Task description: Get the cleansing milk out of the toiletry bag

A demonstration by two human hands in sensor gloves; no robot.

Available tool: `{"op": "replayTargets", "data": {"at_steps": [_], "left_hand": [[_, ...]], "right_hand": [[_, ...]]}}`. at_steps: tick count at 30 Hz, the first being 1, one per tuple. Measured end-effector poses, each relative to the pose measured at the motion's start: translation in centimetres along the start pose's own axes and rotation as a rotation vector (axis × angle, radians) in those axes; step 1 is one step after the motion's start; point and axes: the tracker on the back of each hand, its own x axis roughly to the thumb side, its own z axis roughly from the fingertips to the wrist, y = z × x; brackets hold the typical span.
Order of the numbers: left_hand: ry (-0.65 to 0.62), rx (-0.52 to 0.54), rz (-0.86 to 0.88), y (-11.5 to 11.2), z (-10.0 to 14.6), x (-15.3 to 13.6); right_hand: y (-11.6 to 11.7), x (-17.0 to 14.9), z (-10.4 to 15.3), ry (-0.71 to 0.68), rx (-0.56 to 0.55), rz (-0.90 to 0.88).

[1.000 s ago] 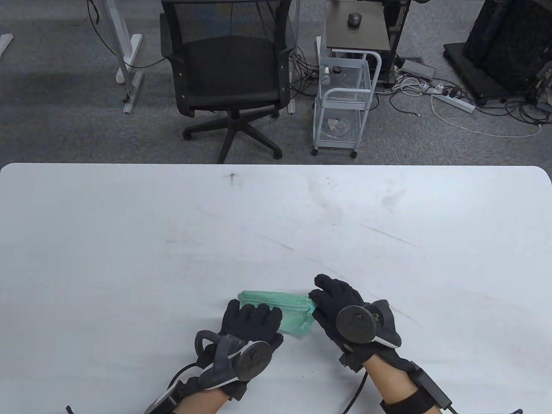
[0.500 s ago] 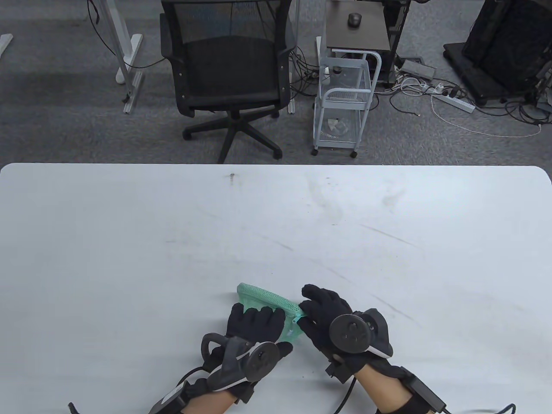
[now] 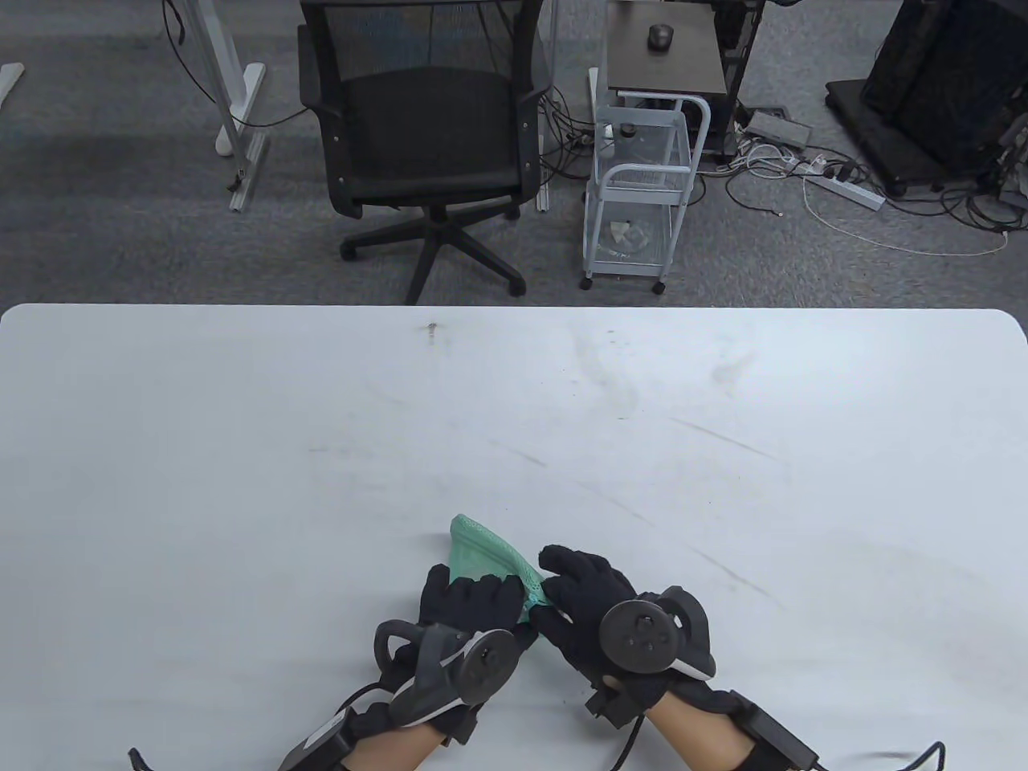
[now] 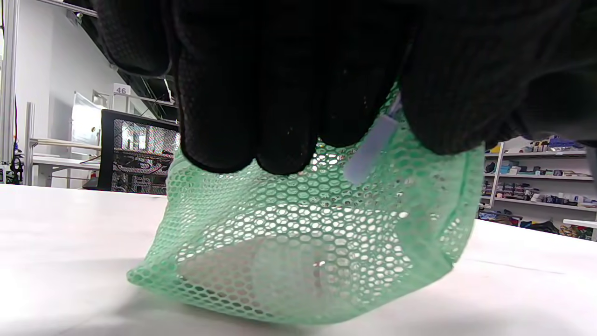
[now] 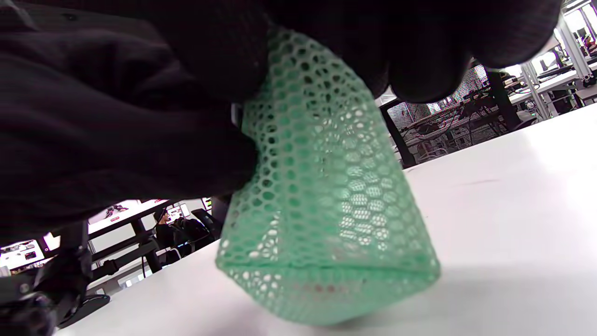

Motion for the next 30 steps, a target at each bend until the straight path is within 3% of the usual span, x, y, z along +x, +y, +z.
{"op": "replayTargets", "data": {"at_steps": [21,30], "left_hand": [[0.04,0.045,0.059,0.9,-0.1,-1.2],[0.039,0.101,-0.037,1.3,-0.3,-1.4]], "right_hand": [[-0.4,-0.7,-0.2,0.017,0.026,0.048],[-0.6,-1.2,-0.5,0.028,0.02,0.111]]}}
